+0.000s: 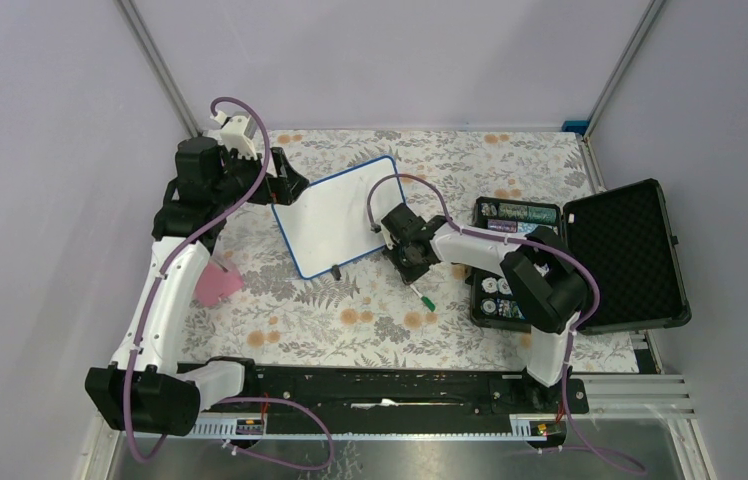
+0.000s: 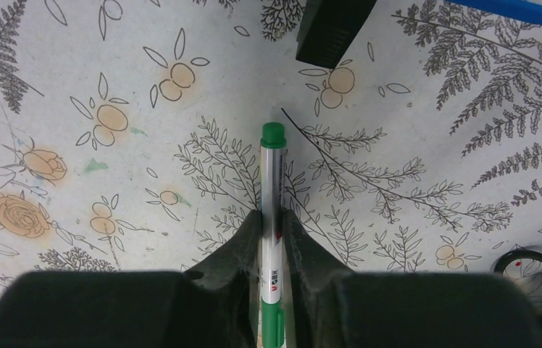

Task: Write a sentence on the whiteboard
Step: Pick up the whiteboard marker from the center of the board.

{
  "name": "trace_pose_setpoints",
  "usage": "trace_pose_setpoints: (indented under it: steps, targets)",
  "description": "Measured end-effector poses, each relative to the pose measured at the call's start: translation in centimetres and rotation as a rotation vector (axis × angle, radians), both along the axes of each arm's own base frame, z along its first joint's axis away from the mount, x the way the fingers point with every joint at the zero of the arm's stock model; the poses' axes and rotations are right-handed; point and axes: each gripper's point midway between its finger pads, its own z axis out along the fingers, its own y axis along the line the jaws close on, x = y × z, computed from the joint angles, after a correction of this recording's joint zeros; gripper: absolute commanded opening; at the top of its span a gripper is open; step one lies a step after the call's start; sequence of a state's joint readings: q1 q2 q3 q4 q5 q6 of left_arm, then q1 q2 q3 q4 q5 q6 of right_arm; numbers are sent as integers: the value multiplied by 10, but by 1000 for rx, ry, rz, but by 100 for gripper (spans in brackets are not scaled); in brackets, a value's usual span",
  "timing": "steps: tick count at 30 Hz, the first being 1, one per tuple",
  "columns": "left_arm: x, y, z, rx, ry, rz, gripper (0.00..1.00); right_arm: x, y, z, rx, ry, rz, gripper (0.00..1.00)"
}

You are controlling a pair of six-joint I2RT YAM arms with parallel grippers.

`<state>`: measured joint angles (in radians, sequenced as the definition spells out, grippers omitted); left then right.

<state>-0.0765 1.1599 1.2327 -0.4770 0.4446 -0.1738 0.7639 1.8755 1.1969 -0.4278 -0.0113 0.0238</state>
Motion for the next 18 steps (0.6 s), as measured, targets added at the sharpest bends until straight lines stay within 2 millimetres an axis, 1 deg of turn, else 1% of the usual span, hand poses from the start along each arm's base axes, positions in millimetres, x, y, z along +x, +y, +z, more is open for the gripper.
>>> trace_pose_setpoints:
  steps: [1, 2, 5, 9, 10, 12, 14, 15, 18]
  targets:
    - [0, 0, 0, 0, 0, 0, 99, 0, 0, 0, -2, 2, -3, 3]
    - [0, 0, 0, -1, 0, -1, 99, 0, 0, 0, -3, 3, -6, 0]
    - [0, 0, 0, -4, 3, -1, 99, -1, 0, 1, -7, 12, -12, 0]
    - [-2, -3, 0, -13, 7, -16, 99, -7, 0, 3, 2, 42, -9, 0]
    - [-2, -4, 0, -16, 7, -20, 99, -10, 1, 4, 8, 51, -6, 0]
    - [-4, -6, 1, -20, 8, -32, 99, -13, 3, 14, 39, 60, -4, 0]
    - [-6, -9, 3, -30, 6, -56, 99, -13, 9, 38, 108, 39, -3, 0]
    - [-8, -12, 5, -37, 5, -73, 99, -11, 13, 54, 155, 21, -3, 0]
    - [-15, -22, 13, -63, -7, -141, 99, 2, 22, 114, 329, -53, -25, 0]
